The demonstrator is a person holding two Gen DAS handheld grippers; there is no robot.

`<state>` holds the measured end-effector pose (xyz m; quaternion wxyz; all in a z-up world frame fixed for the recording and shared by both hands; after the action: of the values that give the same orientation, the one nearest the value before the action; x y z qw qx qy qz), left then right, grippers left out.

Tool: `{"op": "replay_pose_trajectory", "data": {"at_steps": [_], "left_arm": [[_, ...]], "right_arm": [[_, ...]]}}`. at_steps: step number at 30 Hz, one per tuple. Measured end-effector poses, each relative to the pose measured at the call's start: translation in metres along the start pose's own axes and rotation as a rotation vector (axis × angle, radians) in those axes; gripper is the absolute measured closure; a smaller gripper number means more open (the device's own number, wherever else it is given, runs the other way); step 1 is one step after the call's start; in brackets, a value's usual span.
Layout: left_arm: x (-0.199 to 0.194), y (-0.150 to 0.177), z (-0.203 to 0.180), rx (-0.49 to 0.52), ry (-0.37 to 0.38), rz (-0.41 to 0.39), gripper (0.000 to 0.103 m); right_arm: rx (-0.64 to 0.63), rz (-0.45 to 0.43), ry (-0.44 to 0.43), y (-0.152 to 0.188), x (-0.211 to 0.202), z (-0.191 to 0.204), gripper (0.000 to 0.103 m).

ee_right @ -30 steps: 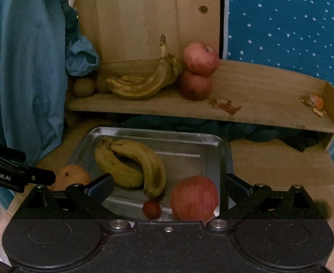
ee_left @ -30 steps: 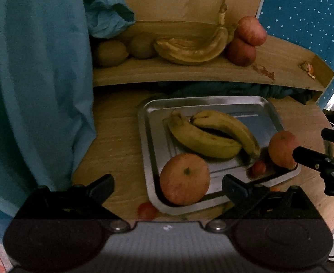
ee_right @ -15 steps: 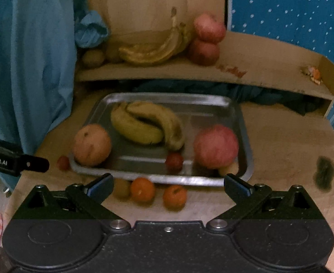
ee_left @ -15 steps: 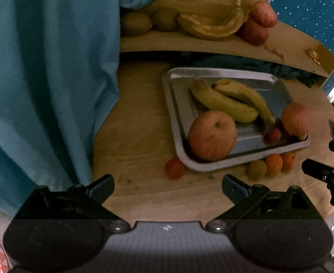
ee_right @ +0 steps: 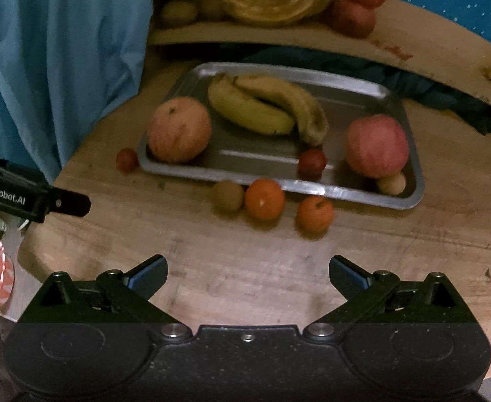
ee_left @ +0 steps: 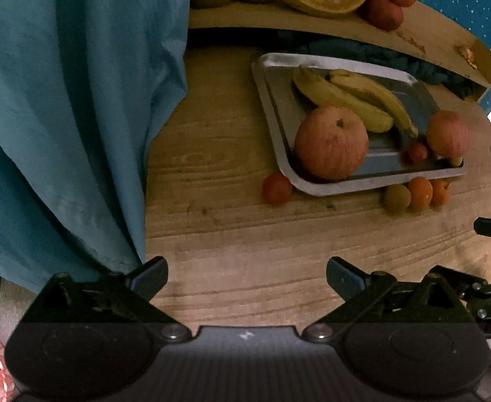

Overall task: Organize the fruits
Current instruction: 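Withdraw both grippers from the tray toward the loose small fruits on the table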

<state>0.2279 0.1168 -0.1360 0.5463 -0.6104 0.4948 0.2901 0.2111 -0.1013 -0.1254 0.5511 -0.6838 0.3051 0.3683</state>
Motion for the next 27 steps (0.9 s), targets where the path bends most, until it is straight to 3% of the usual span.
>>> {"op": "replay_pose_trajectory", "data": {"at_steps": [13,27], "left_arm": [[0.004,-0.005,-0.004,0.023,-0.006,0.022,0.0],[0.011,-0.017,-0.004,0.033,-0.019,0.017,0.0]], "right_arm": [[-0.019,0.041,-0.009,0.0,0.006,0.003,0.001],[-0.015,0.012,-0.052,-0.015,0.012,0.002,0.001]]}}
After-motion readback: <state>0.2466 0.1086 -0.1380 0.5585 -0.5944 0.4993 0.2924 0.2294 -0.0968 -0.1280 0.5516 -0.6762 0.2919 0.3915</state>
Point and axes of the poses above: each gripper's, at about its wrist camera, not at the fingertips, and x roughly the way its jaws point, z to its left, y to its underside, the point moved 1 cm from there along x, roughly the way its jaws point, and after that the axes turned 10 degrees about y, right-handed, at the moved point
